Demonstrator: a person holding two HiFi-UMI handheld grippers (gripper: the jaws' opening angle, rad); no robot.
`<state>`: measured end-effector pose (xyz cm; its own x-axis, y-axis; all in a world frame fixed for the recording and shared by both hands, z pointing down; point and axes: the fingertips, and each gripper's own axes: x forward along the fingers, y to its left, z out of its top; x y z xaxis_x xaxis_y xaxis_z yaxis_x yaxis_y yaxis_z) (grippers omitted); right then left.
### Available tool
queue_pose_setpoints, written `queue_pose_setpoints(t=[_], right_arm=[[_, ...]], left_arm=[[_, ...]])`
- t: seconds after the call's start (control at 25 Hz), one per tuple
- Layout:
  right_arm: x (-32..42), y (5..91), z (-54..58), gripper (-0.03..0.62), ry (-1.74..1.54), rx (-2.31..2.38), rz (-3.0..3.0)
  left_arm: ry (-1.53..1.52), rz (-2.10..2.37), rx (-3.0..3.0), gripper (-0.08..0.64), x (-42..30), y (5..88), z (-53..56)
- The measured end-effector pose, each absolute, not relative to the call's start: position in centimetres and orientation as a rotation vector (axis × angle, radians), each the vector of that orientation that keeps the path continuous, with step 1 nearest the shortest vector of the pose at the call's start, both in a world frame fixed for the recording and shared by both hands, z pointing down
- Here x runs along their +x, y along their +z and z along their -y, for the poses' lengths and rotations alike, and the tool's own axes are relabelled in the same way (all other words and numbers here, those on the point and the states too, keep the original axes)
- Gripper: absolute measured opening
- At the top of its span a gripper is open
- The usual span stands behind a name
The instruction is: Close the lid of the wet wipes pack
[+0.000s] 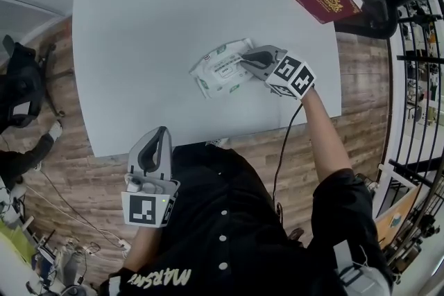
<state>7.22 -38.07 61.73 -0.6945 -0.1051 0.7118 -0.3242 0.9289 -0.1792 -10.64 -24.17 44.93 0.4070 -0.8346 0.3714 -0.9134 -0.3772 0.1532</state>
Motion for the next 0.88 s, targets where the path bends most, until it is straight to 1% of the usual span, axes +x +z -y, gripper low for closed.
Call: queue_pose_setpoints(t=[0.4, 0.44, 0.52, 0.6, 0.88], right_arm=[[8.3, 63.8, 36.2, 0.065, 0.287, 0.214, 2.254], [8.3, 64.0, 36.0, 0.071, 0.286, 0.194, 2.243], [8.3, 64.4, 35.7, 0.123, 0.290, 0.164, 2.223], [8.1, 64.6, 35.4, 0.146, 0.313, 0.144, 2.208], [8.0, 64.9, 36.0, 0.144, 0.493, 0.202, 2.202]], left_arm=[[0.343, 1.513, 2.331, 0.006, -9.9, 45.1, 23.4], [0.345, 1.514, 2.328, 0.006, -9.9, 45.2, 23.3], [0.350, 1.517, 2.323, 0.006, -9.9, 45.2, 23.2], [0.352, 1.521, 2.319, 0.006, -9.9, 45.3, 23.1], [0.347, 1.527, 2.306, 0.006, -10.1, 45.4, 23.3]])
